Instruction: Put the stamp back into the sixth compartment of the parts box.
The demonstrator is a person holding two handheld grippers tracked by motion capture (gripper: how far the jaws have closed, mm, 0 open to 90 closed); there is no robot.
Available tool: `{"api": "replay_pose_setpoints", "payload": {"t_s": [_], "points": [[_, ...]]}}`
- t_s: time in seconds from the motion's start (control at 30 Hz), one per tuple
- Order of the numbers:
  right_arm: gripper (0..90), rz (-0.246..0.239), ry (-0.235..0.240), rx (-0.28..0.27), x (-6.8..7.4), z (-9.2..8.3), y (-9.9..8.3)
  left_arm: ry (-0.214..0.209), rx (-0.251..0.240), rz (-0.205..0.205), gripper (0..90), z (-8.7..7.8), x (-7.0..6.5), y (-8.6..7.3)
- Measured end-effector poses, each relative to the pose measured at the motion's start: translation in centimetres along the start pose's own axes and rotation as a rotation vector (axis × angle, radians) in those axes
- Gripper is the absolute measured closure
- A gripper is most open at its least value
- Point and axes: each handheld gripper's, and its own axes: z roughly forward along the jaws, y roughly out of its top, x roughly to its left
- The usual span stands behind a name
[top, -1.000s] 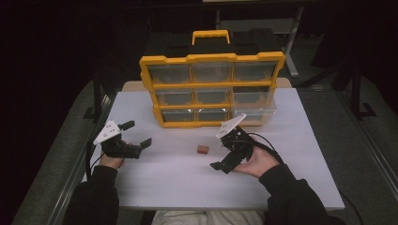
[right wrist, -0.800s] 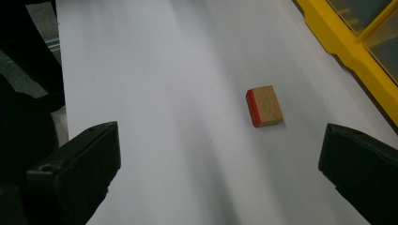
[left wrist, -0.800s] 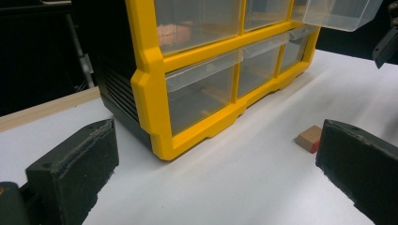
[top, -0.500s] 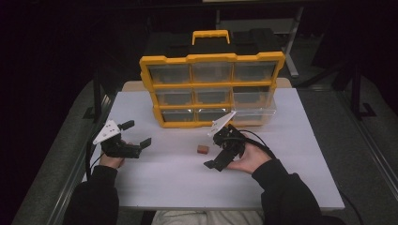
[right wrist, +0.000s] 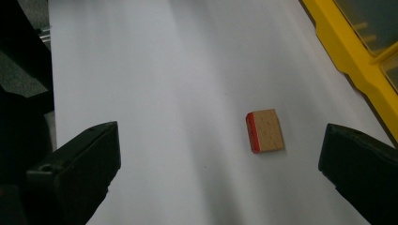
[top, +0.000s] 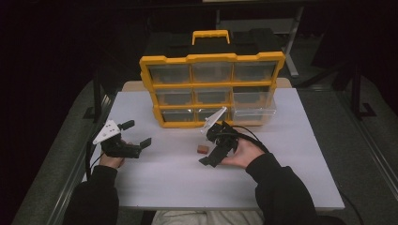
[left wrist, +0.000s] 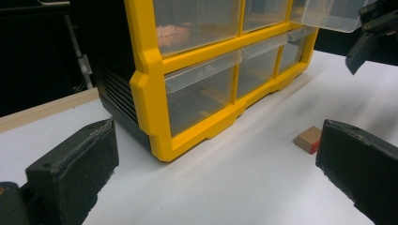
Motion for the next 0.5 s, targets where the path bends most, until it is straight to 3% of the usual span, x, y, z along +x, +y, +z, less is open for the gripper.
{"api": "replay_pose_setpoints", "payload": {"t_s": [0.5], "points": [[0.0,-0.003,0.02,0.042,-1.6,1.9,0.6,-0.002,0.001,0.001,0.0,0.1,0.1,0.0]]}}
